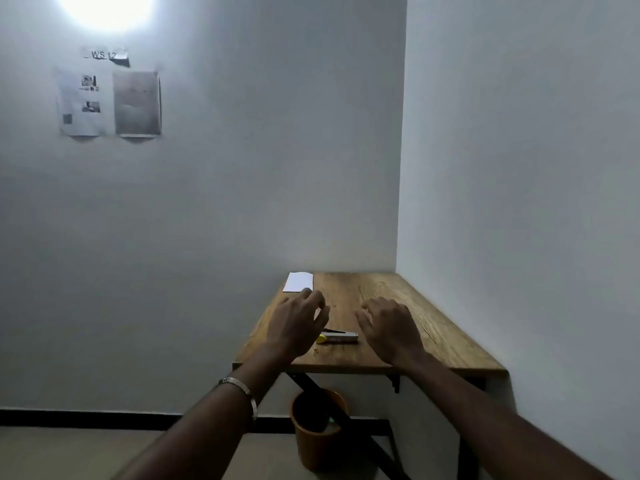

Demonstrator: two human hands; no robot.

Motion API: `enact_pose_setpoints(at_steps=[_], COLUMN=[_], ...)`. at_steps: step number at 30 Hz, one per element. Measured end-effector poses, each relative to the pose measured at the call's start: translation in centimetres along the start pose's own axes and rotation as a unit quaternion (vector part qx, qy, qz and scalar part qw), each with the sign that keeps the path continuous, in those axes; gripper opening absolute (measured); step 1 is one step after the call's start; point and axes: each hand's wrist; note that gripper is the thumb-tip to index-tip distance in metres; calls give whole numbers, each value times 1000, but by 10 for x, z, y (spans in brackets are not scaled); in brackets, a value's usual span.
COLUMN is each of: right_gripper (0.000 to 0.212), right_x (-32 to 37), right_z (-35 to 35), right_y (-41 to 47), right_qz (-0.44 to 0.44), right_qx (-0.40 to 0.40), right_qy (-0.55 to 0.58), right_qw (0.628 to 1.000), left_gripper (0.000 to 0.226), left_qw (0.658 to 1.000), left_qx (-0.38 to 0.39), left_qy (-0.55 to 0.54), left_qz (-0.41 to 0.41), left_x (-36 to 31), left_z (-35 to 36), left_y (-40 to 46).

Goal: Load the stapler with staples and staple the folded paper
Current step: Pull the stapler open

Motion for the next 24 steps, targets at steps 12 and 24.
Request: enact_pose_setpoints(at_steps=[12, 24], right_gripper=[42, 25], right_x=[5, 5], right_z=[43, 63], right_y=[19, 24], right_qz=[35, 76], right_qx=[247, 227], right_qy=[110, 205], right_qw=[962, 949], left_gripper=[45, 14], left_qw=[966, 962], left_qx=[232, 153], left_qy=[-13, -162], left_qz=[-109, -156], left_x=[27, 34], left_z=[42, 70], left_y=[1, 6])
Point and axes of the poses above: each hand's wrist, its own y-axis towards the middle knuckle, its own z-axis out of the palm, x = y × z, and after that the axes turned 4 degrees about x, right-handed
